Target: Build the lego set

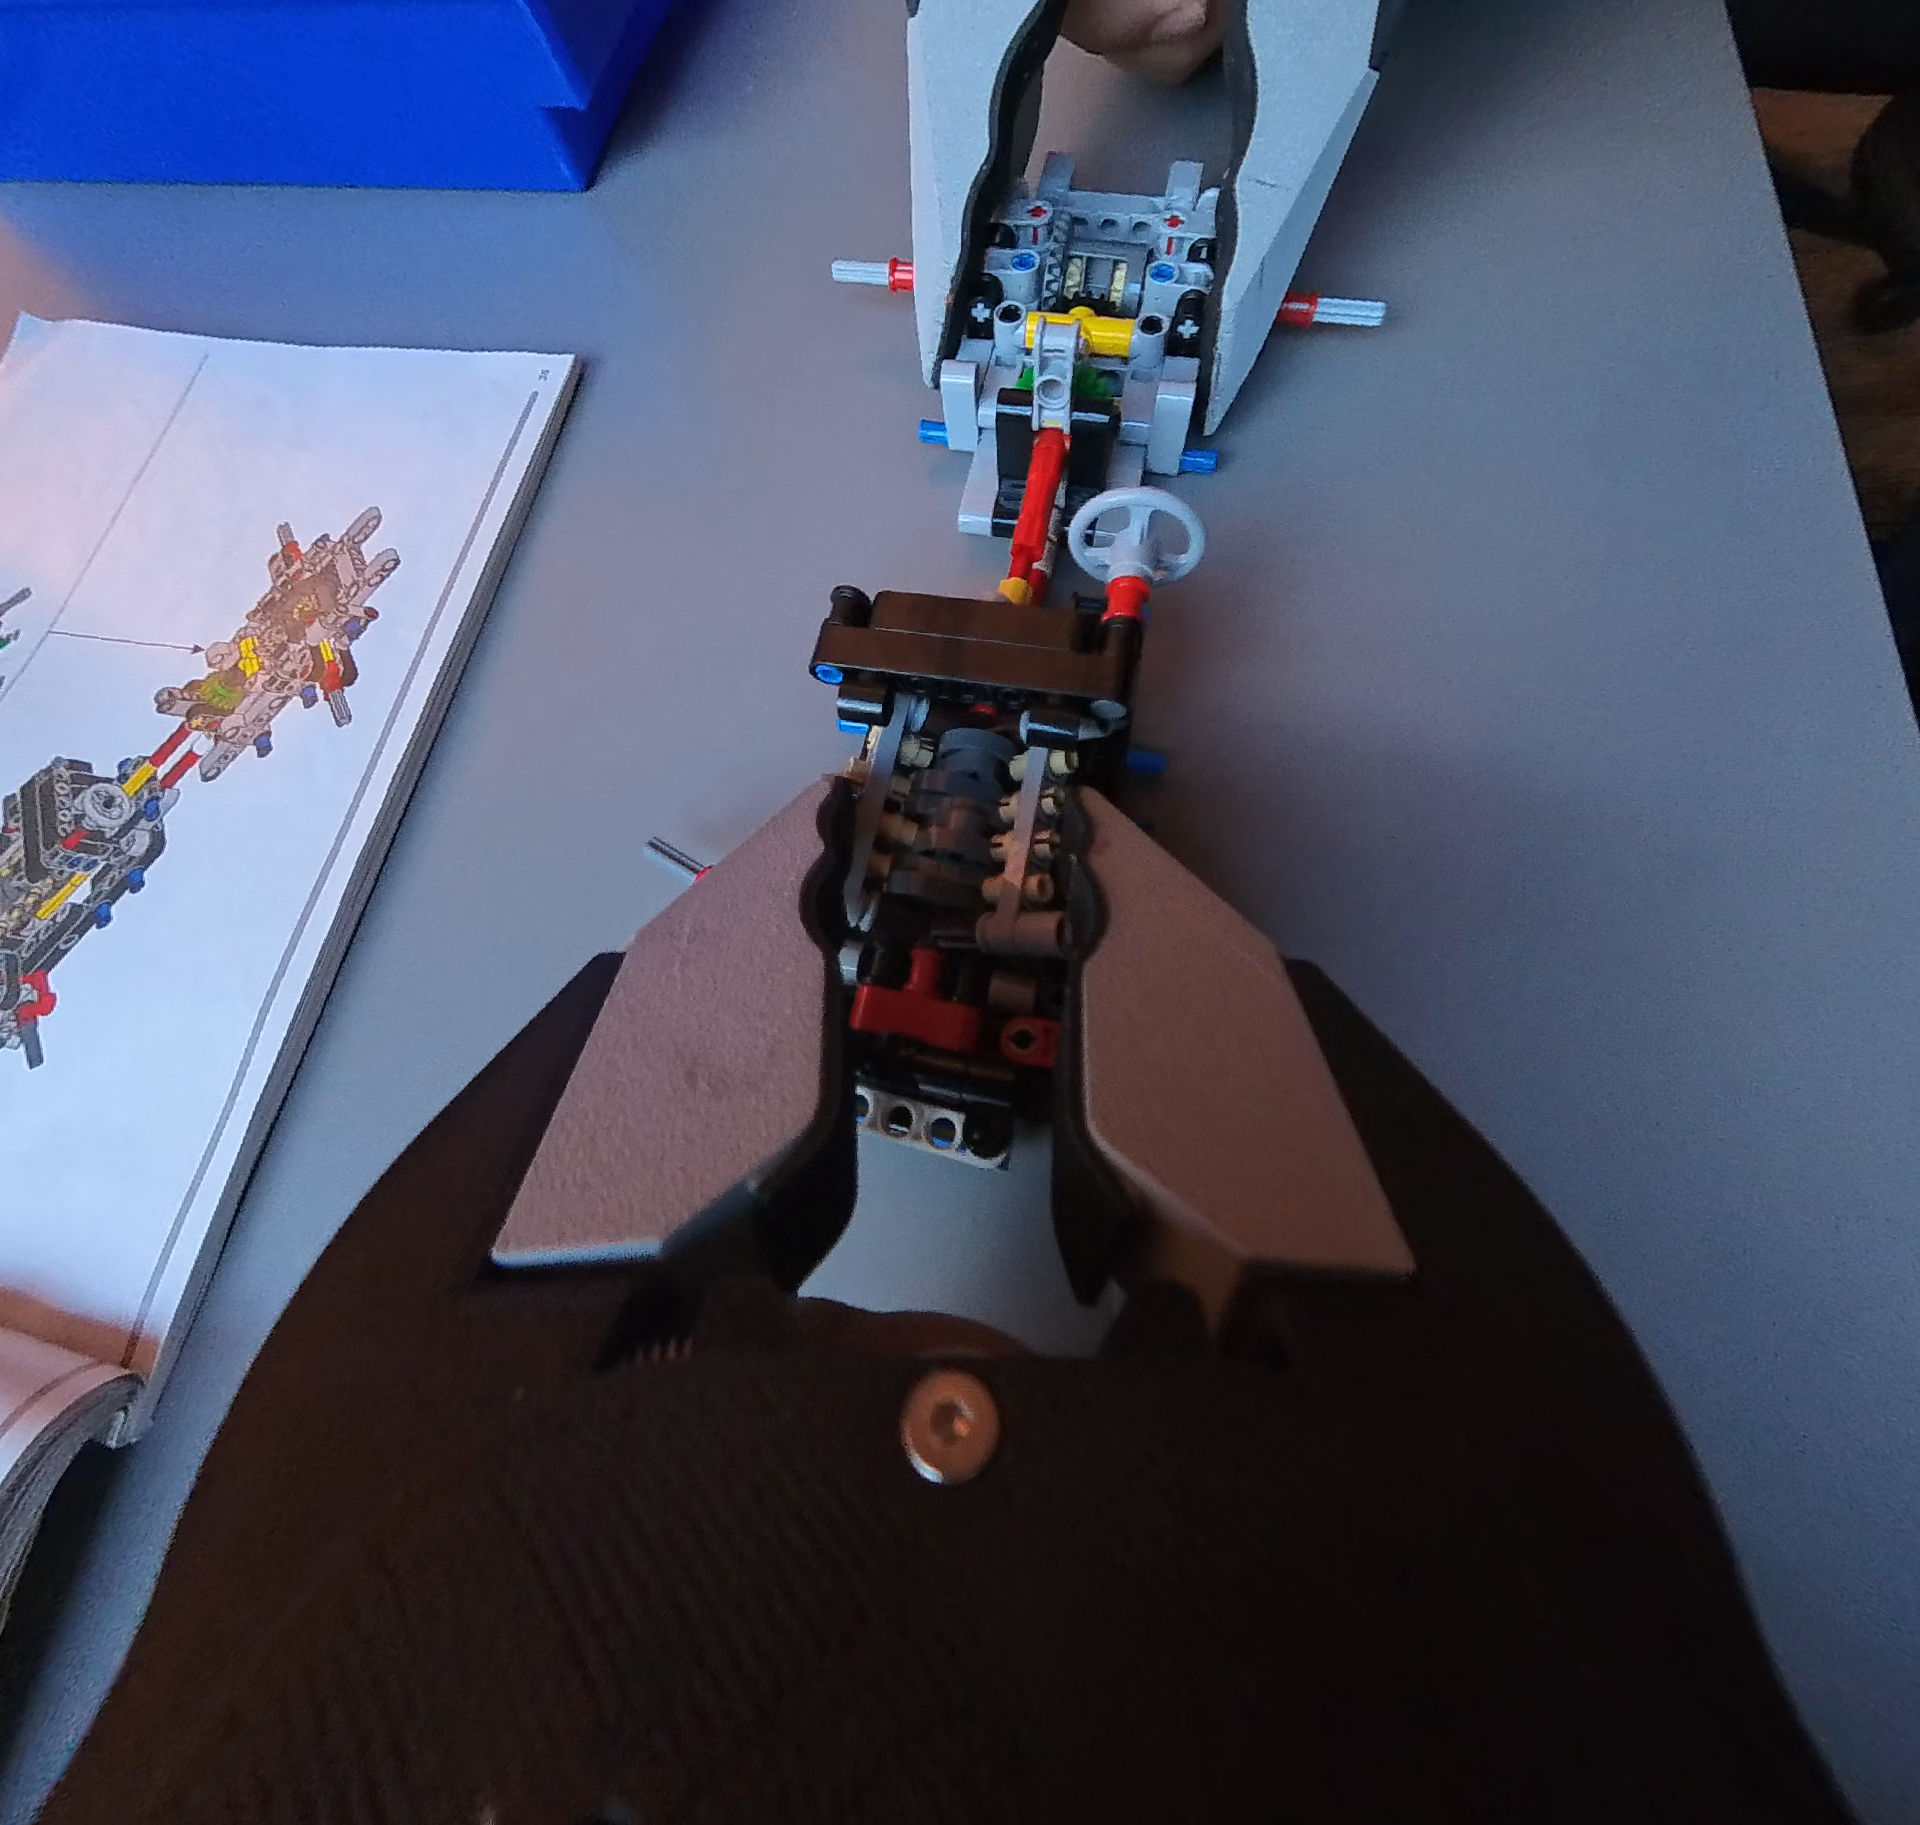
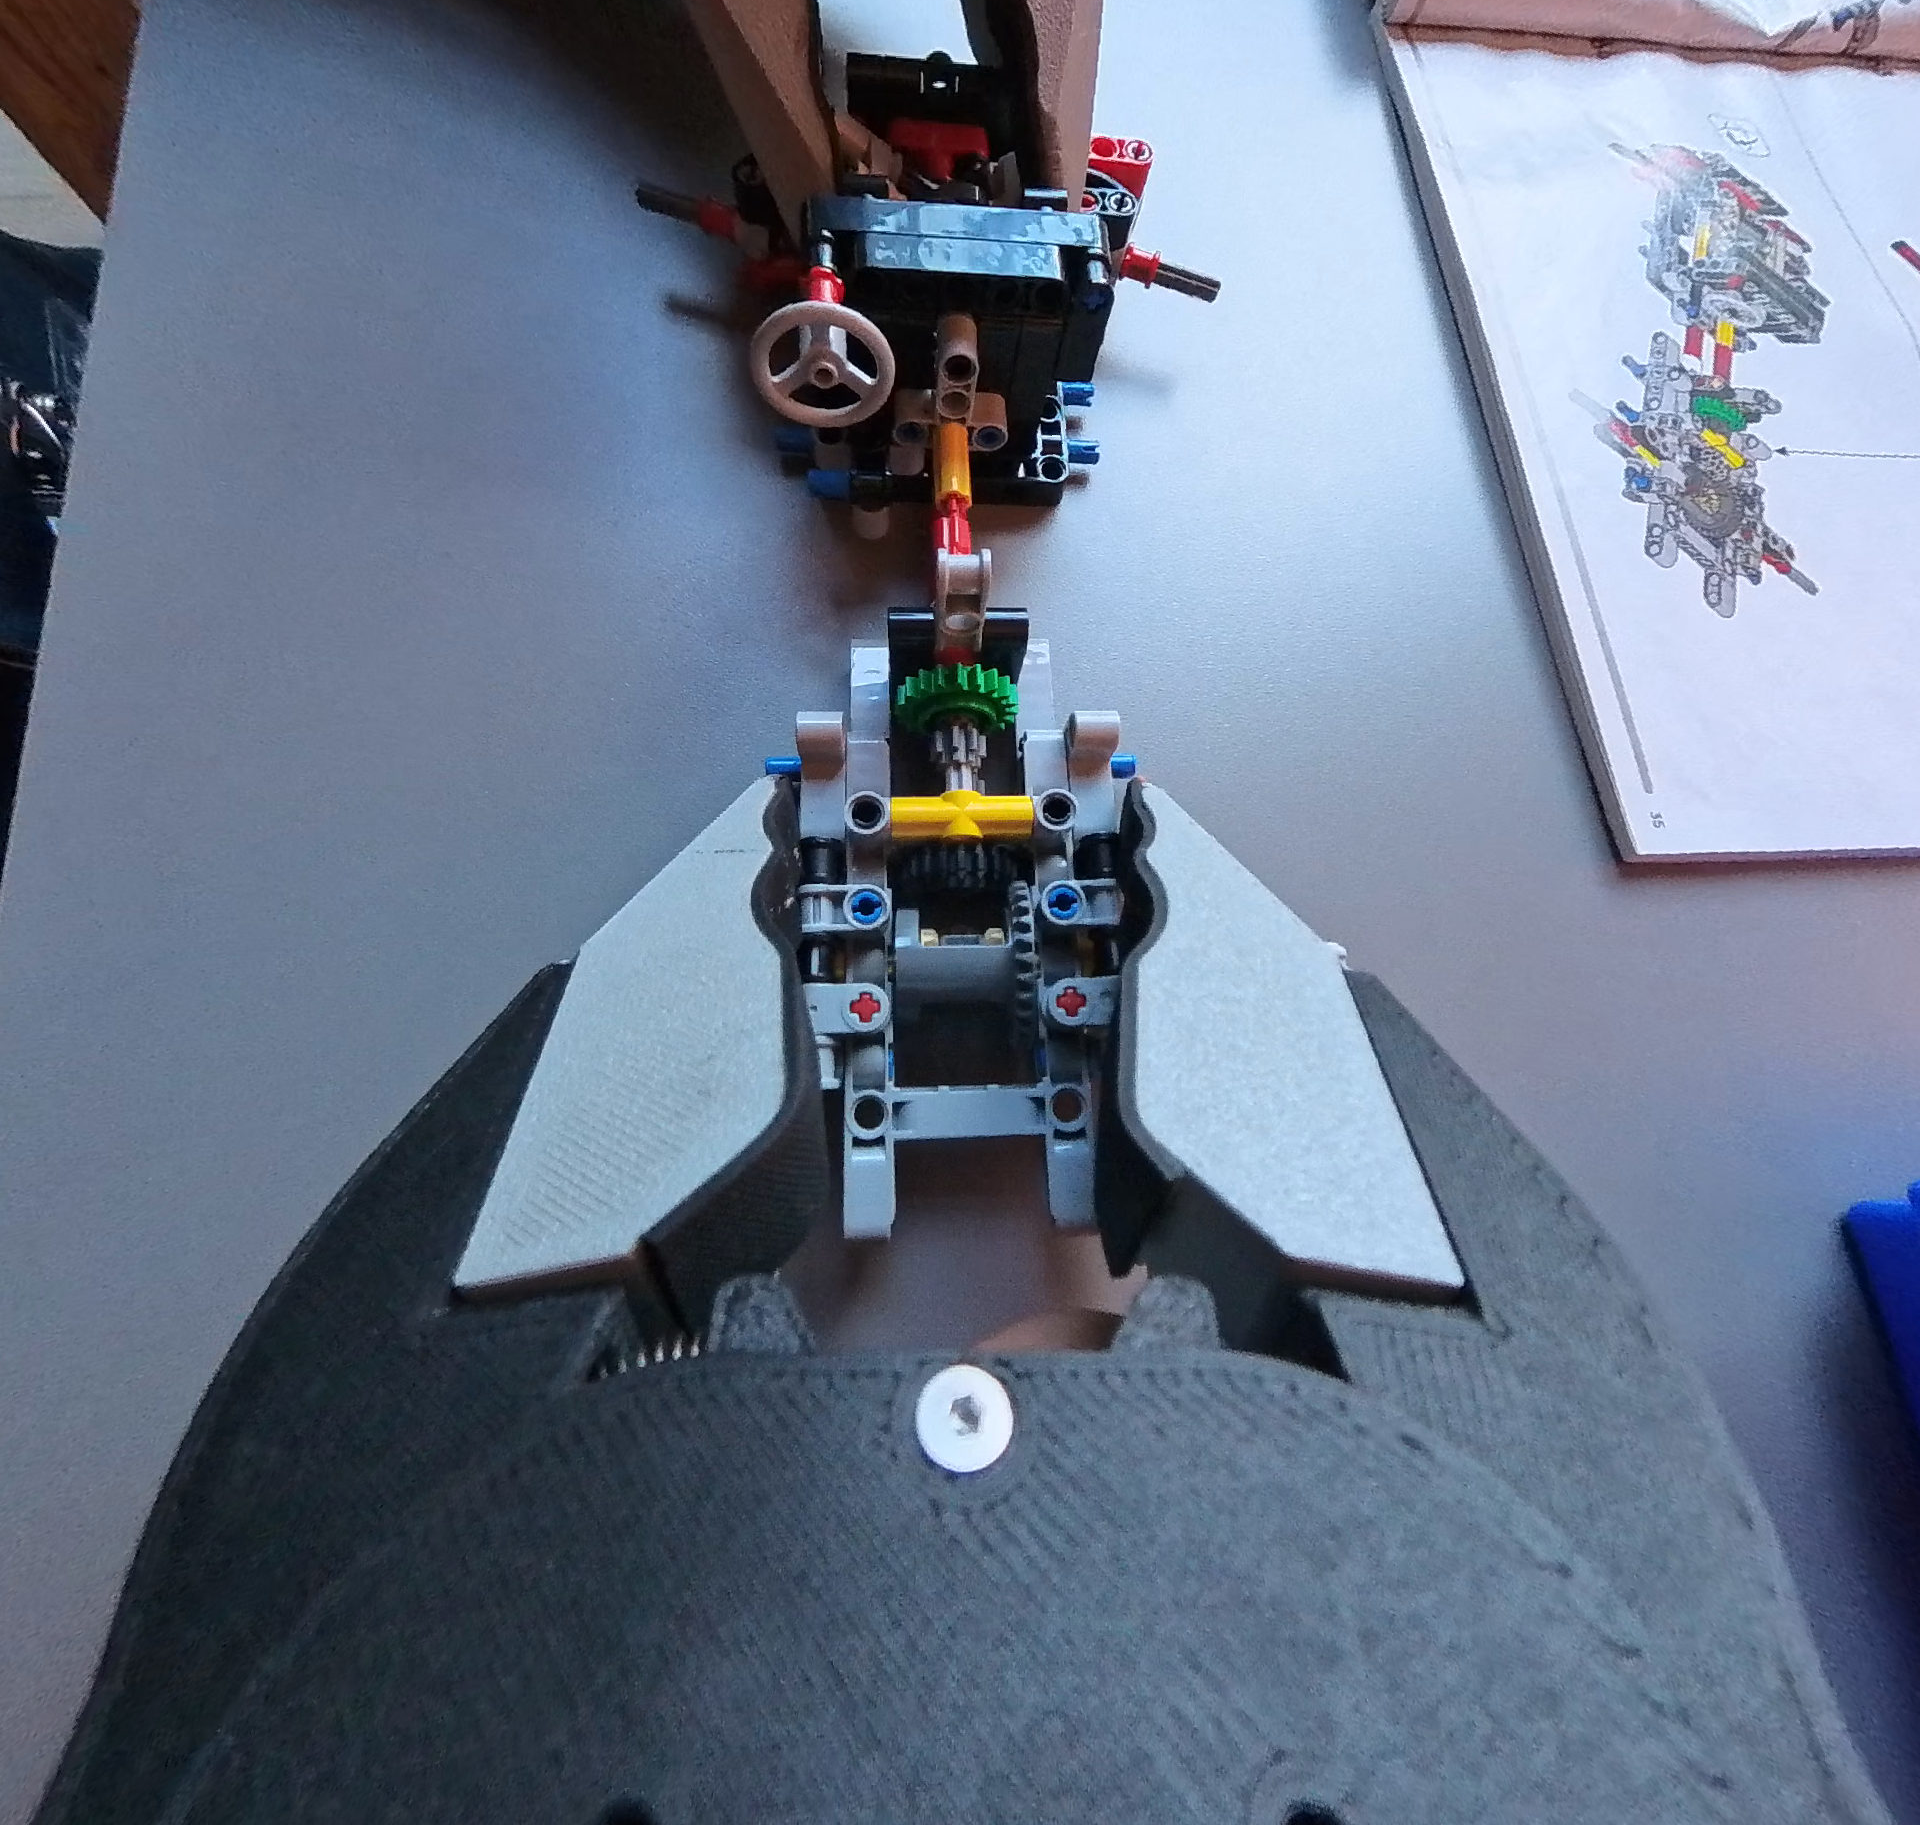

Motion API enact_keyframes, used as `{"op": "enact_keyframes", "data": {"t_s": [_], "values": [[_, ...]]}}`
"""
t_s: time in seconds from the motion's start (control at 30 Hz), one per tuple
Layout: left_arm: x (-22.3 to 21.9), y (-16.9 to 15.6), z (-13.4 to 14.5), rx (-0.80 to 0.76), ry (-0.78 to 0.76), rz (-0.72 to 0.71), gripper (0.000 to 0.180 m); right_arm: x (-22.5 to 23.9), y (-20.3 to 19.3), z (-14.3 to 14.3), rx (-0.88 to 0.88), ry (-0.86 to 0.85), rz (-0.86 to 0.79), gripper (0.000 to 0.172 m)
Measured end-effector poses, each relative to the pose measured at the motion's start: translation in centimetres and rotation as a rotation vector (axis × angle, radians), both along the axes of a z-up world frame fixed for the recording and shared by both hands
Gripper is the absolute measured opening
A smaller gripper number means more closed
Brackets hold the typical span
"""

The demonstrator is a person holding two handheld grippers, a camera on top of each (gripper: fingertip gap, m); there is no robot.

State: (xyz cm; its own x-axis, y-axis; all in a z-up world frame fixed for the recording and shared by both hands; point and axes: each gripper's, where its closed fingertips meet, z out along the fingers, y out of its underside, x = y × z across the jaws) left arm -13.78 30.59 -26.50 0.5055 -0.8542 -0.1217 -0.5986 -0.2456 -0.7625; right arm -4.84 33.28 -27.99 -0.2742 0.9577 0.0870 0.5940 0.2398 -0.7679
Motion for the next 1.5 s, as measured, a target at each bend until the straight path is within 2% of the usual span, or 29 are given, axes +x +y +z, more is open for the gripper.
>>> {"op": "enact_keyframes", "data": {"t_s": [0.33, 0.5, 0.8, 1.0, 1.5], "values": [[0.16, -0.04, 0.02, 0.046, 0.029, -0.039, 0.038, 0.18, 0.03, -0.07, -0.013, -0.034, 0.022, 0.059], [0.11, -0.04, 0.16, 0.109, 0.037, -0.014, 0.038, 0.11, 0.09, 0.05, -0.121, -0.041, 0.002, 0.06], [0.07, -0.22, 0.36, 0.132, 0.001, -0.017, 0.038, 0.11, 0.12, -0.17, 0.008, -0.076, 0.027, 0.059], [0.17, -0.1, 0.52, 0.125, -0.037, -0.03, 0.038, 0.12, 0.16, 0.13, -0.092, -0.013, 0.036, 0.06], [0.66, 0.28, 0.21, 0.092, -0.01, -0.022, 0.037, 0.34, 0.31, -0.01, -0.033, -0.02, 0.038, 0.059]]}}
